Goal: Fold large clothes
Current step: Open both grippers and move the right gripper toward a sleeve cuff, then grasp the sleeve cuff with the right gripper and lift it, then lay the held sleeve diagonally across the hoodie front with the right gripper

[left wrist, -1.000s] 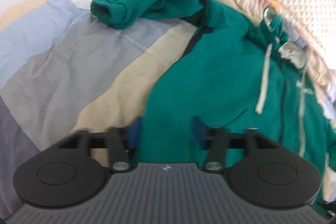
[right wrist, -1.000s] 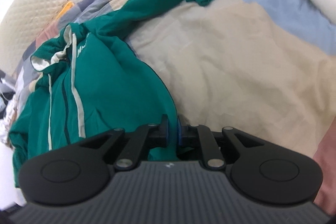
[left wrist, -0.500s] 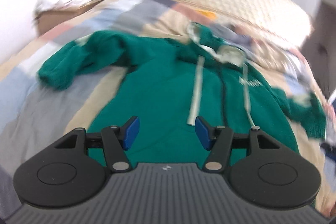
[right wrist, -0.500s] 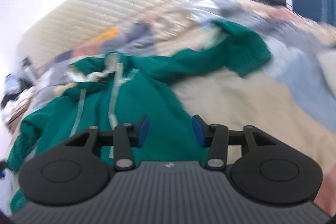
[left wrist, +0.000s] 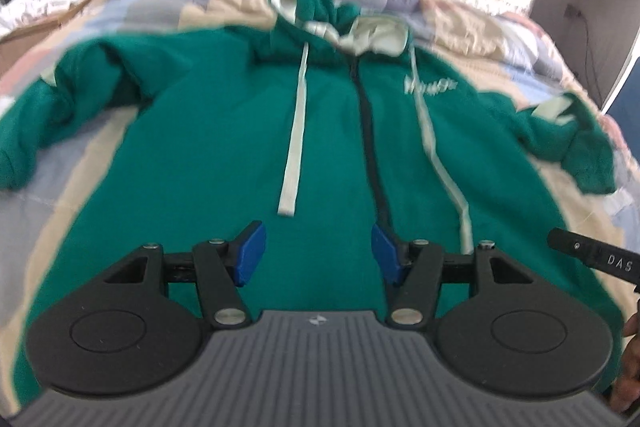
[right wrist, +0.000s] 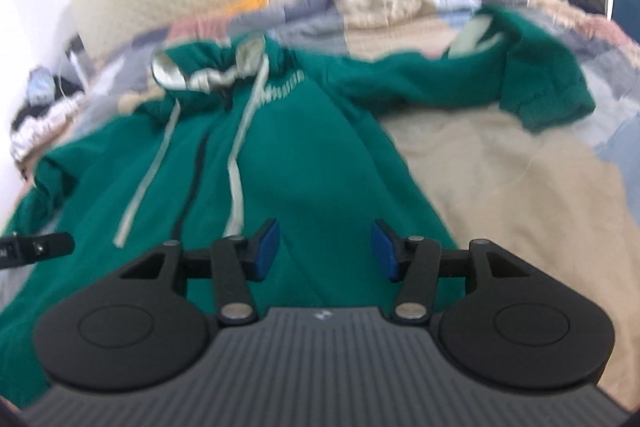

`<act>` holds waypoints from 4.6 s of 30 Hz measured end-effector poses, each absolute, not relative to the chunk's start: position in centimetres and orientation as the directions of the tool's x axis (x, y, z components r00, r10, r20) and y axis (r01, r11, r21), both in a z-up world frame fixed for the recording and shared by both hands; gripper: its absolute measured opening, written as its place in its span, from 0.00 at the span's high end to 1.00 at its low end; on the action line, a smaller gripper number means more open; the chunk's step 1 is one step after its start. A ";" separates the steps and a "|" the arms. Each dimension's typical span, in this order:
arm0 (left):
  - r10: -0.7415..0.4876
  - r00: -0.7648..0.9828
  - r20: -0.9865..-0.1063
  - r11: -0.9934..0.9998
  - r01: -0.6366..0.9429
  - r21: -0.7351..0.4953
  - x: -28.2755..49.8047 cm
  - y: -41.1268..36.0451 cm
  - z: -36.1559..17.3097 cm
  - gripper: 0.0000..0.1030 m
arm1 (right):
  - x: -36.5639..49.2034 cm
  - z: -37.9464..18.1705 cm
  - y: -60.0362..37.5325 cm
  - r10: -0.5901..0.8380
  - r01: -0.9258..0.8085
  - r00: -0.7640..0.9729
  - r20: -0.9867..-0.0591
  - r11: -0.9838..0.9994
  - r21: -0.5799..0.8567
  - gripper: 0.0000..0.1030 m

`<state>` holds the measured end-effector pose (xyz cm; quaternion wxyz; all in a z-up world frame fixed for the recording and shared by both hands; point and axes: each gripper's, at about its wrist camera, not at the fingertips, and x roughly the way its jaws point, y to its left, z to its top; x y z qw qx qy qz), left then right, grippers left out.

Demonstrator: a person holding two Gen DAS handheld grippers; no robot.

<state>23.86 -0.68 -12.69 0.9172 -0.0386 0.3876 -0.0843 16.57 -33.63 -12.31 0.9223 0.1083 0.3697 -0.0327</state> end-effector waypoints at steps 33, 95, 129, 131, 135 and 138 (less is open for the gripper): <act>-0.167 0.608 -0.776 0.986 0.113 -0.124 25.0 0.0 -19.7 0.37 | 20.4 -11.2 -44.1 -0.168 0.500 0.666 -0.727 0.824 0.268 0.47; -0.300 0.777 -0.554 0.868 -0.019 -0.496 23.7 10.3 -12.8 0.27 | 23.9 15.3 -29.8 0.037 -0.058 0.952 -0.304 0.996 -0.063 0.87; -0.302 0.757 -0.579 0.916 0.061 -0.397 22.1 7.9 -13.2 0.28 | 17.1 -8.1 -21.8 0.346 -0.260 0.706 -0.618 0.938 0.228 0.35; -0.303 0.740 -0.601 0.928 0.085 -0.363 22.3 6.5 -13.8 0.28 | 17.7 -8.8 -23.0 0.331 -0.212 0.722 -0.608 0.942 0.261 0.35; -0.292 0.710 -0.641 0.943 0.102 -0.316 23.1 4.5 -15.0 0.28 | 18.8 -10.2 -23.8 0.290 -0.180 0.741 -0.606 0.955 0.238 0.35; -0.273 0.702 -0.658 0.954 0.108 -0.280 24.0 3.7 -15.7 0.28 | 19.4 -11.3 -23.6 0.257 -0.203 0.757 -0.601 0.966 0.158 0.42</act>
